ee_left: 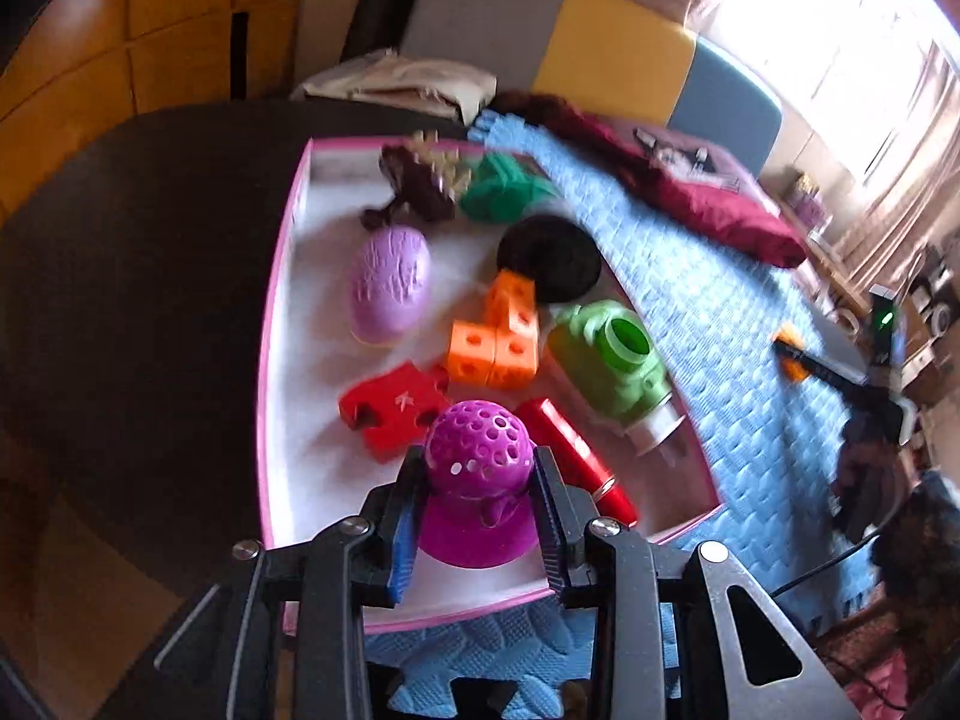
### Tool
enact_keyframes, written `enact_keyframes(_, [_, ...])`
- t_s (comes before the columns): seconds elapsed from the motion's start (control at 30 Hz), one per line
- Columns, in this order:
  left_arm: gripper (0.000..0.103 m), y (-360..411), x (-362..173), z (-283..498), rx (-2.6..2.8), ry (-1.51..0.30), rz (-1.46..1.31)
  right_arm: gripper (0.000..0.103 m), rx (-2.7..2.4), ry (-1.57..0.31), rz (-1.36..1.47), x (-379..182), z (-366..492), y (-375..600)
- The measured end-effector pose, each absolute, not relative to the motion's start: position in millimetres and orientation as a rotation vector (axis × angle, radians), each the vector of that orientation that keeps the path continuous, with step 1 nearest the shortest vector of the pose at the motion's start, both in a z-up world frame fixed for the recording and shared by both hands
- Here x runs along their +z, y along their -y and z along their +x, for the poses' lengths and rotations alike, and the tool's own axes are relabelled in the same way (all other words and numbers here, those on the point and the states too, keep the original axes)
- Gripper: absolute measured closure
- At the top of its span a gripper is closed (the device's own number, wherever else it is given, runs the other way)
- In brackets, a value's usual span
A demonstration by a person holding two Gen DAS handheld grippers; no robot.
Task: Organize rigid objects
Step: 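Carry the purple toy into the tray with the left tool and release, then carry the orange-yellow piece into the tray with the right tool and release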
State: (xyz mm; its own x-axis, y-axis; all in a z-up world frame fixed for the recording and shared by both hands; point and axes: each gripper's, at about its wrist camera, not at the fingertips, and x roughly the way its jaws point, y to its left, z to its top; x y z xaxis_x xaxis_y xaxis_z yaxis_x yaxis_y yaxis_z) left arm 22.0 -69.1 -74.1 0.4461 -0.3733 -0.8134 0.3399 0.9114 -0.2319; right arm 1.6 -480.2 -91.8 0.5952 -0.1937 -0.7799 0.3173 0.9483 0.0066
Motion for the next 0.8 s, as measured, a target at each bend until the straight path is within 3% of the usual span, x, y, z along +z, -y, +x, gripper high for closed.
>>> enact_keyframes(0.33, [0.062,68,-84,14,-0.362,-0.967,0.063,0.073,-0.298,-0.885,0.150,-92,2,480])
enact_keyframes(0.67, [0.043,63,-75,11,-0.324,-0.897,0.105,0.073,-0.297,-0.884,0.151,-91,1,482])
enact_keyframes(0.8, [0.043,58,-62,10,-0.315,-0.862,0.086,0.073,-0.298,-0.885,0.150,-92,1,481])
